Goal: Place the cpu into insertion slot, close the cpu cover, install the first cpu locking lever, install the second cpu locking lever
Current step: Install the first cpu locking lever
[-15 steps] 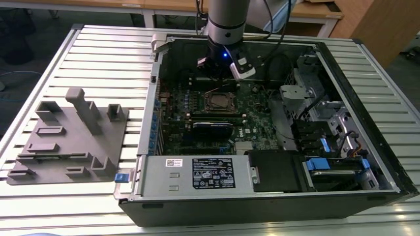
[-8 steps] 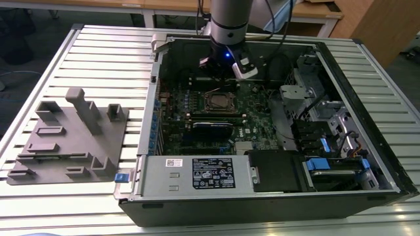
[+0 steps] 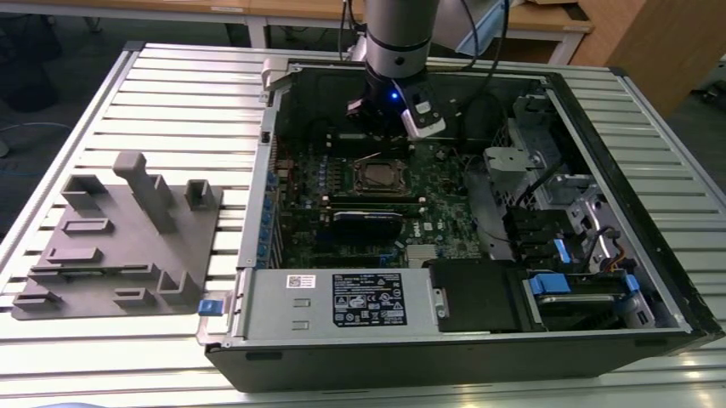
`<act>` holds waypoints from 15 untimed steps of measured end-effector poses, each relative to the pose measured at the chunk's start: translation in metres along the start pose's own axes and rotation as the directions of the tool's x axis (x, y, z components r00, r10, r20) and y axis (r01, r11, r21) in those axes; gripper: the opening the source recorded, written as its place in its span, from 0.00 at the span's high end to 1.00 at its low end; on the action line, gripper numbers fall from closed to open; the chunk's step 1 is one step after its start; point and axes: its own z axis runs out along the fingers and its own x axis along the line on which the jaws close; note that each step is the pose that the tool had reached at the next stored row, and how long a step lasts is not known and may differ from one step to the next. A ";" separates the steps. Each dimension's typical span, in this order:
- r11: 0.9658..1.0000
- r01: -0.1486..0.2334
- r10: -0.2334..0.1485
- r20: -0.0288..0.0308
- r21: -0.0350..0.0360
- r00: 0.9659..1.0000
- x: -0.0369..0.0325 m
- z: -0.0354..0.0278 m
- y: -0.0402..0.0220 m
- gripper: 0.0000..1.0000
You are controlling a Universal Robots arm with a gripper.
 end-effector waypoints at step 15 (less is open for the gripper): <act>0.997 -0.082 0.082 0.015 0.003 0.997 0.0003 0.0015 -0.0002 0.89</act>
